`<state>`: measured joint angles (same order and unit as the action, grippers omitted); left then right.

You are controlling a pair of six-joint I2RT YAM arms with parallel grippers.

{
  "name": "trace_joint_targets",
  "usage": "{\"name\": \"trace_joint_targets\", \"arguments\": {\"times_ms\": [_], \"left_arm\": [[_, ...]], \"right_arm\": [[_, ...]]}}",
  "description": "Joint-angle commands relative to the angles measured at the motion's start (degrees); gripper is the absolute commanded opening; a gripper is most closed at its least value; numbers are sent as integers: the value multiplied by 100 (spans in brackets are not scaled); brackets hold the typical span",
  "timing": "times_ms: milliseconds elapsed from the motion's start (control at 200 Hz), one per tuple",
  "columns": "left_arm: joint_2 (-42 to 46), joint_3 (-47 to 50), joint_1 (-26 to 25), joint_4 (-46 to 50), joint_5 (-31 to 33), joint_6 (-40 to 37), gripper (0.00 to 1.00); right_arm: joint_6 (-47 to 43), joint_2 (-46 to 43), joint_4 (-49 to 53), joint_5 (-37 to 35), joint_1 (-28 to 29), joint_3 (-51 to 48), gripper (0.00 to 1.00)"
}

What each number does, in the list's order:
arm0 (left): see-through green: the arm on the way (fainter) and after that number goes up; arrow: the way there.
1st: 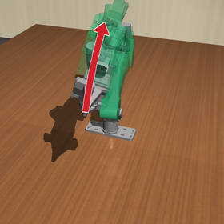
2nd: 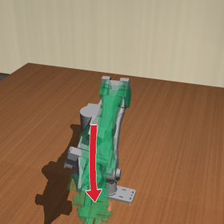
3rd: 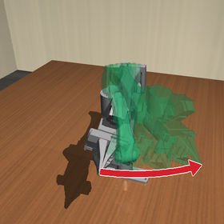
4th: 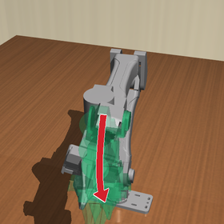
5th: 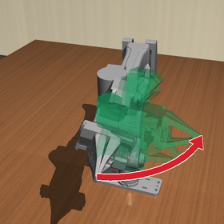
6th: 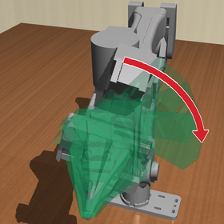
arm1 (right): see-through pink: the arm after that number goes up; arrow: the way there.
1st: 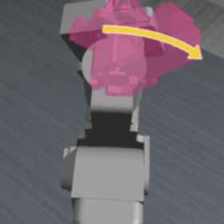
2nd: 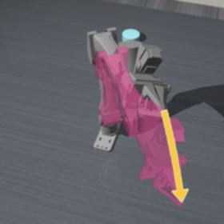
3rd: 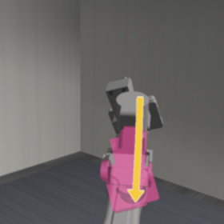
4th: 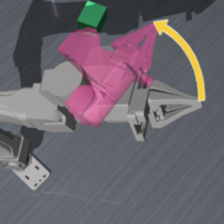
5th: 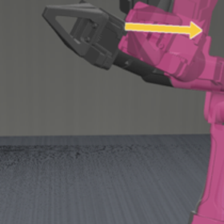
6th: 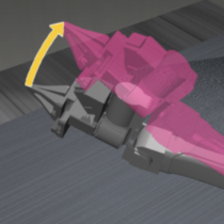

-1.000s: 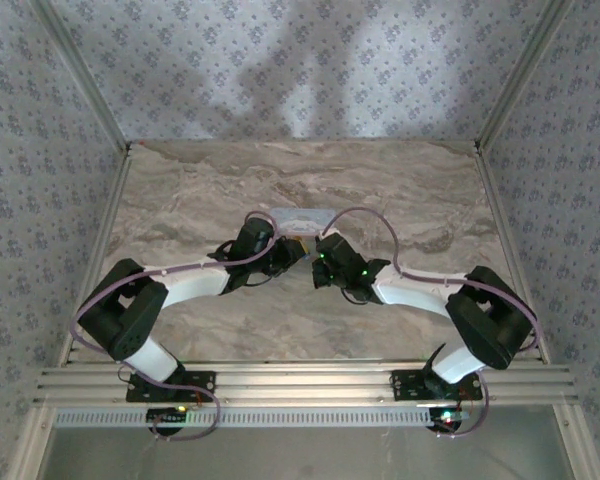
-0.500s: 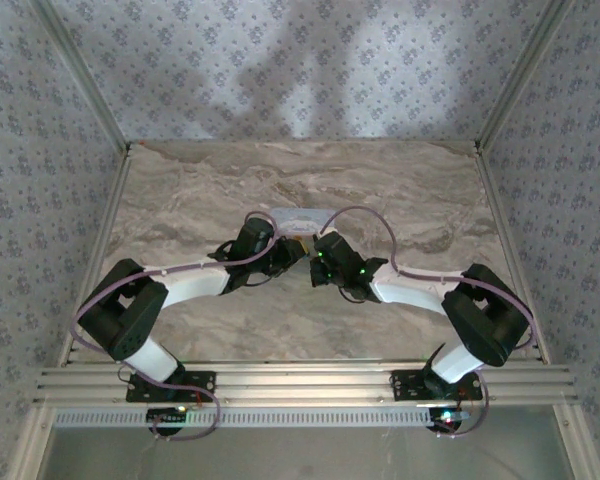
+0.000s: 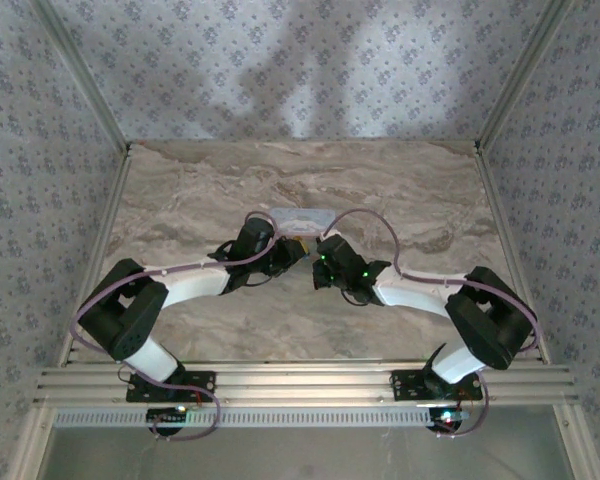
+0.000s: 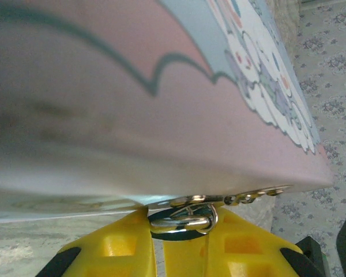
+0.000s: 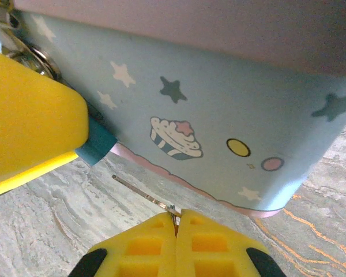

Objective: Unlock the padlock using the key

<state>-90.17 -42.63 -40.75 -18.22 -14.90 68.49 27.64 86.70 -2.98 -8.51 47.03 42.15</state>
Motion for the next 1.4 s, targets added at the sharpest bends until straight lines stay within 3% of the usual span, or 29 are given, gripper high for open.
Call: {"name": "trace_joint_targets", "arguments": {"times_ms": [0, 1394], "left_arm": [[-27, -196, -63, -353, 54, 85, 11], [-56, -193, -59, -310, 93, 55, 10]], "right_arm": [[92, -164, -128, -2, 24, -66, 0], [56, -153, -314, 104, 91, -40, 0]]}}
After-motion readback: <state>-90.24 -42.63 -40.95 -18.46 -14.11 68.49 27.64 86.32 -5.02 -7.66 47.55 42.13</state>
